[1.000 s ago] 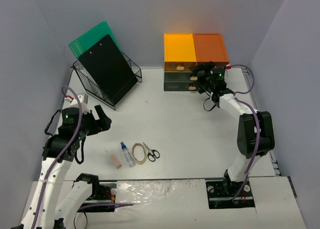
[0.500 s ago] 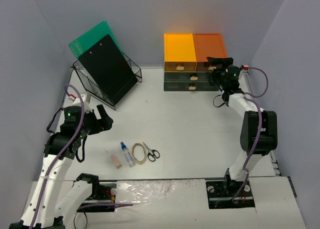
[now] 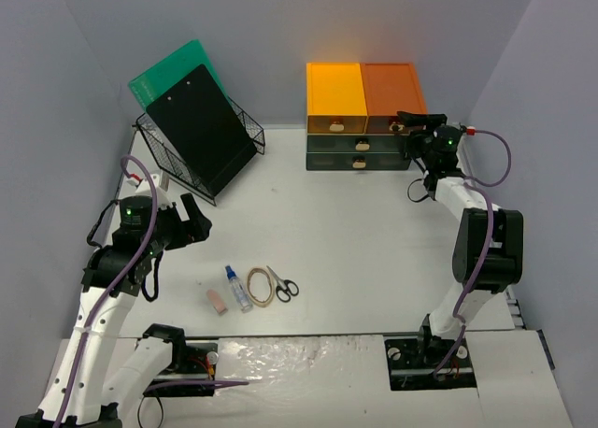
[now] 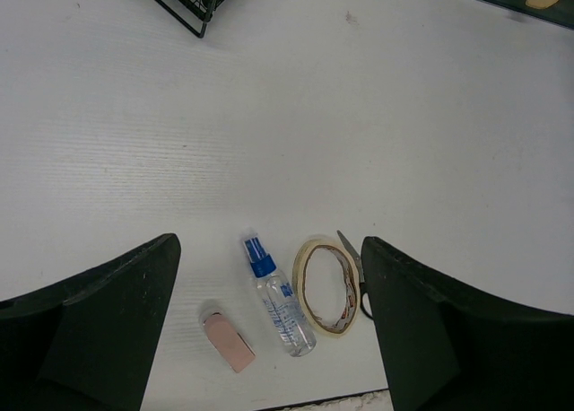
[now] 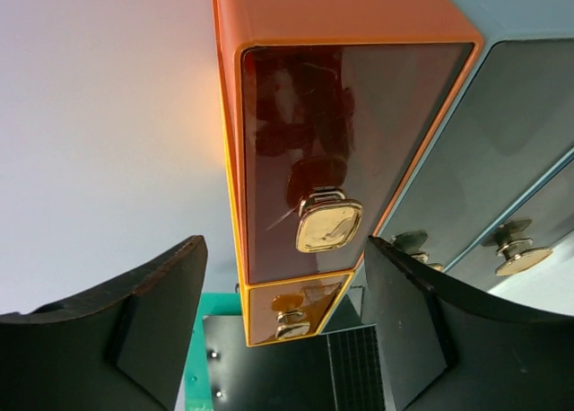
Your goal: Organize the desk
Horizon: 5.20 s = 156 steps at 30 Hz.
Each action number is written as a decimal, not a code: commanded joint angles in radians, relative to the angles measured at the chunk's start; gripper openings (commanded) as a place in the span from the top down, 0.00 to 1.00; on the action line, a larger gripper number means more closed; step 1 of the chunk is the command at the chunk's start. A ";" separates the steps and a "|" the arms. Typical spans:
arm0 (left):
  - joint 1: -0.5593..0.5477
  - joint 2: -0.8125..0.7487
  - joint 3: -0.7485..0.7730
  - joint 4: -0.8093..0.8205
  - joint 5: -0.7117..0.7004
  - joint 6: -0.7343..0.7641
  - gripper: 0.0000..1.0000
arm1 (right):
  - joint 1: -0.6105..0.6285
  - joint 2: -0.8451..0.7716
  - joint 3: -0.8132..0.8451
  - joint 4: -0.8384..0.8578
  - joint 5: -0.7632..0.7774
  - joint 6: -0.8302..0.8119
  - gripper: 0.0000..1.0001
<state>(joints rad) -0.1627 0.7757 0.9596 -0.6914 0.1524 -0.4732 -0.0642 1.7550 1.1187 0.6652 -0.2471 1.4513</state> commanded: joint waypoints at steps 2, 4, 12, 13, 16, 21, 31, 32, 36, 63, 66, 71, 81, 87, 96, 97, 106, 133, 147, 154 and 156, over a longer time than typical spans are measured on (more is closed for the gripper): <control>-0.005 -0.009 0.062 0.047 -0.005 -0.002 0.21 | -0.014 -0.054 -0.002 0.102 -0.028 0.011 0.39; -0.005 -0.016 0.062 0.044 -0.009 -0.004 0.21 | -0.014 -0.045 -0.004 0.112 -0.030 0.016 0.46; -0.005 -0.032 0.072 0.022 -0.017 -0.002 0.21 | -0.014 -0.004 -0.006 0.165 -0.039 0.045 0.59; -0.005 -0.032 0.074 0.021 -0.018 -0.002 0.21 | -0.014 0.001 -0.008 0.171 -0.039 0.048 0.59; -0.005 -0.035 0.077 0.016 -0.019 -0.002 0.21 | -0.014 0.017 -0.004 0.183 -0.049 0.052 0.60; -0.005 -0.037 0.077 0.012 -0.021 -0.001 0.21 | -0.014 0.024 -0.005 0.186 -0.051 0.056 0.59; -0.005 -0.035 0.076 0.017 -0.020 -0.005 0.21 | -0.014 0.051 -0.007 0.206 -0.060 0.060 0.59; -0.005 -0.036 0.075 0.018 -0.020 -0.005 0.21 | -0.014 0.056 -0.008 0.211 -0.061 0.060 0.59; -0.005 -0.031 0.075 0.023 -0.020 -0.006 0.21 | -0.016 0.073 -0.001 0.226 -0.063 0.063 0.59; -0.005 0.001 0.084 0.049 -0.018 0.001 0.21 | -0.027 0.056 0.003 0.090 -0.061 0.007 0.56; -0.005 0.002 0.088 0.052 -0.017 0.005 0.21 | -0.037 0.078 0.002 0.125 -0.070 0.017 0.56; -0.005 0.007 0.087 0.057 -0.015 0.005 0.21 | -0.039 0.109 0.032 0.163 -0.083 0.036 0.57; -0.005 -0.001 0.087 0.055 -0.016 0.007 0.21 | -0.037 0.162 0.076 0.225 -0.093 0.052 0.62; -0.005 -0.007 0.085 0.051 -0.014 0.008 0.21 | -0.037 0.178 0.063 0.274 -0.100 0.067 0.70; -0.005 -0.015 0.085 0.044 -0.013 0.010 0.21 | -0.035 0.139 0.001 0.292 -0.117 0.064 0.91; -0.005 -0.017 0.085 0.044 -0.013 0.010 0.21 | -0.034 0.130 -0.010 0.293 -0.120 0.064 0.92; -0.005 -0.032 0.079 0.046 -0.011 0.005 0.21 | -0.034 0.003 -0.143 0.274 -0.137 0.040 1.00; -0.005 -0.067 0.083 0.048 0.001 -0.005 0.21 | -0.037 -0.329 -0.287 -0.072 -0.183 -0.081 1.00; -0.005 -0.073 0.114 0.024 -0.009 0.000 0.21 | -0.037 -0.303 -0.212 -0.285 -0.214 -0.148 0.71; -0.005 -0.085 0.113 0.016 -0.010 -0.003 0.21 | -0.037 -0.327 -0.199 -0.338 -0.214 -0.173 0.38; -0.005 -0.091 0.114 0.009 -0.013 -0.002 0.21 | -0.037 -0.344 -0.193 -0.371 -0.204 -0.190 0.28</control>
<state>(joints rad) -0.1627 0.6909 1.0153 -0.7074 0.1410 -0.4736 -0.1097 1.4715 0.8840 0.3669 -0.4357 1.3179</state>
